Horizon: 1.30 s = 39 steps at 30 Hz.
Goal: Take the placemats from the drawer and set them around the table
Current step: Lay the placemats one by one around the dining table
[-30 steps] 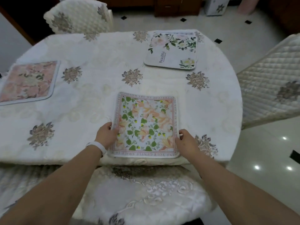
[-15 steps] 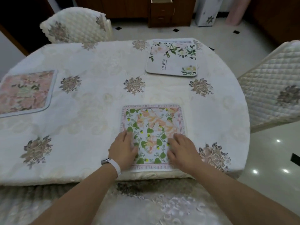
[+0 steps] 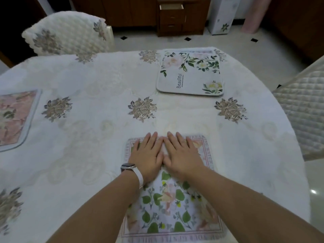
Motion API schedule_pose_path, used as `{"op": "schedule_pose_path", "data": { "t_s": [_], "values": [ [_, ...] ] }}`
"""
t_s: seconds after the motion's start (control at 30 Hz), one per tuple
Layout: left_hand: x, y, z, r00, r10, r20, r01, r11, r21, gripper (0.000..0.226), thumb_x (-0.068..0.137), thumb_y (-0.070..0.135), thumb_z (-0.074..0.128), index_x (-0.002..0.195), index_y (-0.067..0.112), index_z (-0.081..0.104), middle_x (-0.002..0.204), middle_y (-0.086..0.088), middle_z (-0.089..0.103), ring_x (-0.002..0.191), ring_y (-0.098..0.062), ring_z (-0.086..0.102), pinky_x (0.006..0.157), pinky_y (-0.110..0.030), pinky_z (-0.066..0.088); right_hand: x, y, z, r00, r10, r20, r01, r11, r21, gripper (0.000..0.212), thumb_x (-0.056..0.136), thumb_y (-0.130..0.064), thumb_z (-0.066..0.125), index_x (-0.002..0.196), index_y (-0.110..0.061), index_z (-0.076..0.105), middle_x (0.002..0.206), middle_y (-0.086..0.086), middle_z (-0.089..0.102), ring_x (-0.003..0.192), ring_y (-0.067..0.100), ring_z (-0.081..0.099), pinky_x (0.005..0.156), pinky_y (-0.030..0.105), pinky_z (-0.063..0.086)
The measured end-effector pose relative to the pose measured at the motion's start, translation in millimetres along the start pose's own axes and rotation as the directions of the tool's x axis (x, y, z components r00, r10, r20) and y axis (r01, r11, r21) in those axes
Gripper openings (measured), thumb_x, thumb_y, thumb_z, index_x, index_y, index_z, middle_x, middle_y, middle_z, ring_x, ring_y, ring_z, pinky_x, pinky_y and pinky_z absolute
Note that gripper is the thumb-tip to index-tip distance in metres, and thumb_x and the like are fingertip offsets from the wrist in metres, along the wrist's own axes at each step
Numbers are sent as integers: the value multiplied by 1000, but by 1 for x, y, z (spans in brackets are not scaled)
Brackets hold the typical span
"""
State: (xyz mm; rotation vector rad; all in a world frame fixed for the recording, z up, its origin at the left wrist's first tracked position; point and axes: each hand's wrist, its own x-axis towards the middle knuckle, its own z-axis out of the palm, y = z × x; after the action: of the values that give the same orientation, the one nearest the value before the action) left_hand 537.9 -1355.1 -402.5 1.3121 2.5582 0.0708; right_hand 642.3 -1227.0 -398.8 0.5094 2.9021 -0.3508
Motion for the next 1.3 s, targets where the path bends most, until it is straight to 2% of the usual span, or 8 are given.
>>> {"op": "schedule_pose_path", "data": {
  "t_s": [0.17,0.43,0.73,0.83,0.9,1.03,1.2,1.3],
  "values": [
    [11,-11,0,999,-34,-41,33,999,-29,60,97,58,12,154,40,3,163,10,-4,148,-12,-9,120,-44,-3,15,12,-3,996,80,-28,-79,997,25,69,96,-58,15,157,-28,0,165,-5,-6,151,18,-9,121,45,-7],
    [-16,-40,2,985,-166,-45,165,986,-21,79,89,72,4,155,29,-8,162,4,-15,148,-16,-17,121,-44,-1,-15,56,-7,960,272,-66,-263,957,122,77,94,-62,16,157,-19,-1,165,2,-10,150,22,-12,122,40,-3],
    [-102,-19,14,987,-157,-27,154,984,-91,82,90,69,8,152,21,-15,158,0,-25,144,-14,-27,120,-39,-7,-100,33,6,990,141,2,-141,987,75,76,96,-61,12,153,-21,-17,158,3,-29,146,19,-28,122,40,-8],
    [-131,-4,20,992,-129,16,130,990,-50,79,91,66,7,151,22,-19,157,0,-30,143,-14,-31,118,-38,-12,-124,17,11,993,101,63,-102,995,12,74,96,-60,10,153,-20,-18,158,7,-30,143,22,-33,118,38,-16],
    [-145,7,24,998,-65,28,66,997,-44,75,94,62,11,153,21,-12,159,-4,-23,145,-17,-25,117,-41,-10,-137,3,14,997,49,62,-50,999,3,73,98,-58,13,154,-19,-11,159,11,-23,146,27,-26,117,40,-14],
    [-163,33,34,974,212,82,-213,977,4,68,98,51,24,152,10,25,160,-12,20,148,-28,17,111,-47,14,-161,-38,30,991,-118,61,119,993,-10,65,100,-51,31,151,-12,30,159,11,24,147,30,20,113,43,13],
    [-149,29,36,954,301,16,-301,954,1,73,89,48,40,149,8,32,157,-8,28,147,-20,21,111,-44,18,-148,-37,40,988,-151,17,151,988,-14,67,96,-48,38,150,-10,32,158,9,28,147,24,24,113,40,15],
    [-118,23,32,969,246,-5,-246,969,5,68,90,42,37,150,10,32,157,-6,30,147,-19,19,112,-46,15,-116,-31,32,992,-120,34,121,993,-13,65,98,-48,32,151,-10,27,159,10,24,148,24,18,115,40,8]
  ]
}}
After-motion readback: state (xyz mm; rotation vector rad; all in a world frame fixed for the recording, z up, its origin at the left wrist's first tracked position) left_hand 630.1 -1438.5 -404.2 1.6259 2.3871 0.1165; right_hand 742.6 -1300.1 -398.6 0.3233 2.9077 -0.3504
